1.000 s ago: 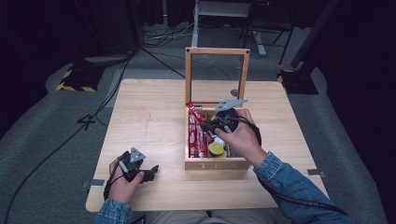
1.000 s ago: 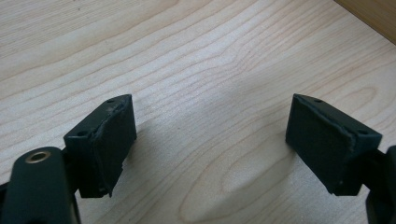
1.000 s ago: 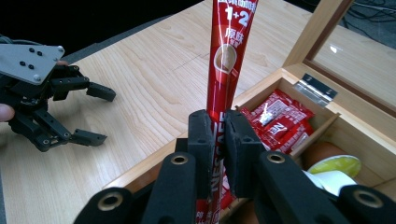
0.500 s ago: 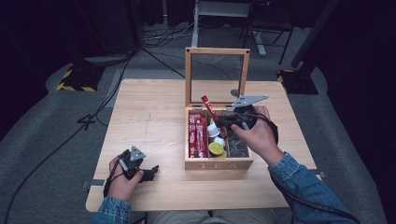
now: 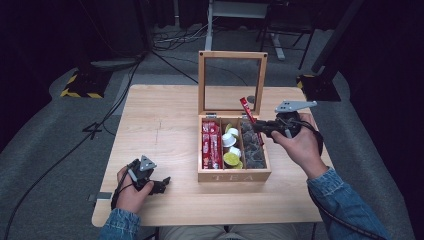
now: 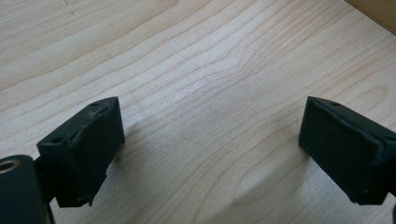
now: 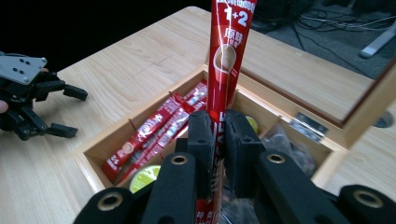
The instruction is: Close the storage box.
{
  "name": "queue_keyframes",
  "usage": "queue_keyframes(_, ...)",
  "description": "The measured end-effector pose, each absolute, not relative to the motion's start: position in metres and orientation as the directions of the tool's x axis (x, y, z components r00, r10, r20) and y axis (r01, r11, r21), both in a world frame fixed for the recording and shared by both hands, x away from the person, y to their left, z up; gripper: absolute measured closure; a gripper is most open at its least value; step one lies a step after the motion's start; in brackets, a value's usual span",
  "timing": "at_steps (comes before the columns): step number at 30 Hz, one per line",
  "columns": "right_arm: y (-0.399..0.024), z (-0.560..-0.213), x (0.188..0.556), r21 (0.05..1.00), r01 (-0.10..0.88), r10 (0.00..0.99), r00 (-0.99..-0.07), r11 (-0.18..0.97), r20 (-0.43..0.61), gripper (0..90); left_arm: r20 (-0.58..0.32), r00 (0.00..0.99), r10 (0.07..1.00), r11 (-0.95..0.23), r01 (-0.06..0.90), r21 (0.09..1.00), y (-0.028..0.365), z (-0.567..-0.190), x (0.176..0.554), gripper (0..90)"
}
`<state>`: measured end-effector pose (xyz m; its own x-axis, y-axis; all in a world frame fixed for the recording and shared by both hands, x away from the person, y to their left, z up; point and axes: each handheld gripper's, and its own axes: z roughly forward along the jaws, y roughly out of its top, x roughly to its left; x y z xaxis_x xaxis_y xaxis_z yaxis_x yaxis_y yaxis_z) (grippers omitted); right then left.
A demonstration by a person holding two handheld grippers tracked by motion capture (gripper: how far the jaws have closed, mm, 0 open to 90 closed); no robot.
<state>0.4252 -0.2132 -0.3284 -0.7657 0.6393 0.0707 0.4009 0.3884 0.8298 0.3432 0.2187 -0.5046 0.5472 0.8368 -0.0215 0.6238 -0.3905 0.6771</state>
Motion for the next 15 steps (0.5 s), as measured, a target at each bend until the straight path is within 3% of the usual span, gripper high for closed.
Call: queue_keyframes(15,-0.269,-0.339,0.421,0.847,0.421,0.723,-0.688,0.326,0.063,81.7,-0.023,0.551,0.834,-0.396,0.628,0.67,0.218,-0.505,0.346,4.1)
